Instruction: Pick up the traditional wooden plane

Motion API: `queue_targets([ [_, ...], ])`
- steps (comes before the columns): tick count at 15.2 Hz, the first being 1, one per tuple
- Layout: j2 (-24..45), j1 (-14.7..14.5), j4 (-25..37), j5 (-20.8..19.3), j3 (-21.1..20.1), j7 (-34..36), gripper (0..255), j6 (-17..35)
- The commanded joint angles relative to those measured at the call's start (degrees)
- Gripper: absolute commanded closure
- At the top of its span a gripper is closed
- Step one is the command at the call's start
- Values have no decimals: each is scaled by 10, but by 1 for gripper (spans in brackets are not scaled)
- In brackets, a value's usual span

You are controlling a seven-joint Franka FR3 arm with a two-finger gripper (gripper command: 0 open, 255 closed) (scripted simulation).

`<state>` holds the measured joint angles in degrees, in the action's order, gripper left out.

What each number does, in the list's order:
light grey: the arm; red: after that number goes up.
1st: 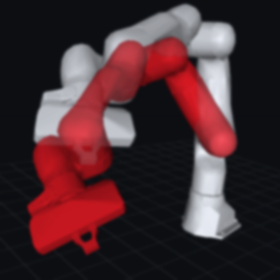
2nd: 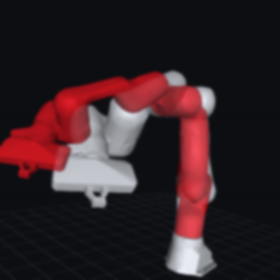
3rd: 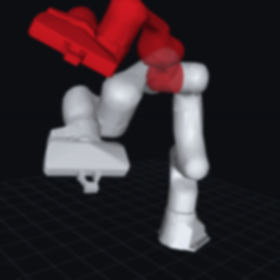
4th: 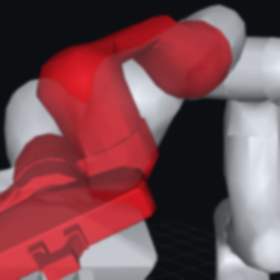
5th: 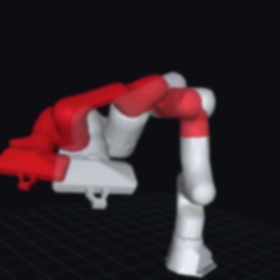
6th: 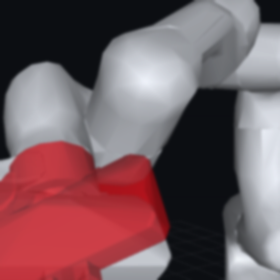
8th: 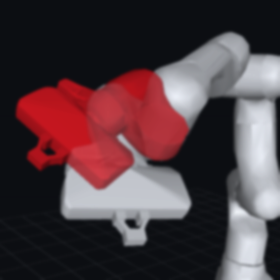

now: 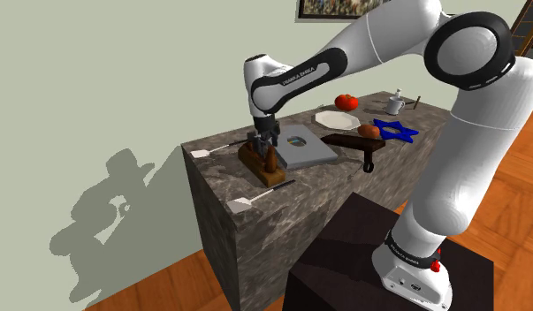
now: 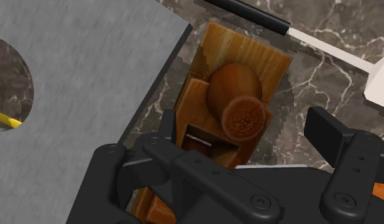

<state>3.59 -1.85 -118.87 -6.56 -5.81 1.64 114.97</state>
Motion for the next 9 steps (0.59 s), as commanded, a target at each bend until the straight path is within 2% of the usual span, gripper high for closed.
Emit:
queue_targets([
  [1, 2, 0, -3, -1, 0, 0, 0, 5],
  [2, 1, 0, -4, -1, 0, 0, 255, 6],
  [9, 1, 0, -5, -1, 0, 0, 255, 7],
])
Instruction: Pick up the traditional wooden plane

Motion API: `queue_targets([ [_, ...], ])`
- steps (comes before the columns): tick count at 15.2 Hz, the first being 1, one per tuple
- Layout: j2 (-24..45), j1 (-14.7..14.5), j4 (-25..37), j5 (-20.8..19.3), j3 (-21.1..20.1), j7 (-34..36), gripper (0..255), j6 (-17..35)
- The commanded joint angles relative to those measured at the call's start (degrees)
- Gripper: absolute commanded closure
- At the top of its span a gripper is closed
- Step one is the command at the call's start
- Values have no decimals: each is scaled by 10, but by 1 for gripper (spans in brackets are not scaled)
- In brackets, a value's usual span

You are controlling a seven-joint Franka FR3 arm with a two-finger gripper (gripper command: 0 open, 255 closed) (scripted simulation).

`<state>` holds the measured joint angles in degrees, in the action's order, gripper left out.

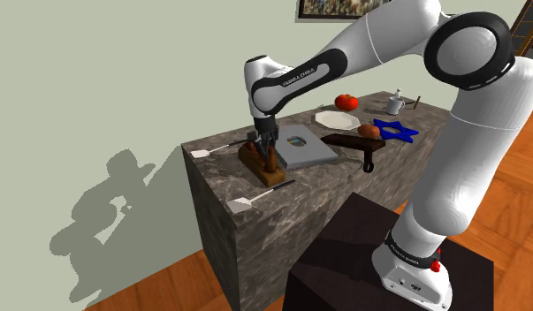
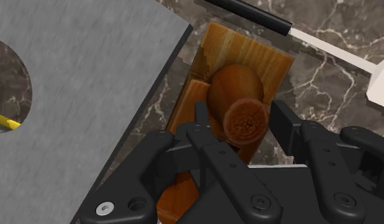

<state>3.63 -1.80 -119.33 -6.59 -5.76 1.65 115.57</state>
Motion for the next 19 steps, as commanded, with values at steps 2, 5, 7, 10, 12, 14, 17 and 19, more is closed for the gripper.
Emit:
queue_targets([
  [2, 1, 0, 1, 0, 0, 0, 255, -1],
  [5, -8, 0, 14, 2, 0, -3, 255, -22],
  [7, -14, 0, 23, 3, 0, -5, 255, -37],
  [10, -22, 0, 37, 5, -1, -8, 255, -59],
  [12, -26, 0, 47, 6, -1, -9, 255, -74],
  [14, -30, 0, 58, 7, -1, -11, 255, -88],
  [17, -36, 0, 75, 8, -1, -14, 255, -111],
  [19, -36, 0, 76, 8, -1, -14, 255, -112],
])
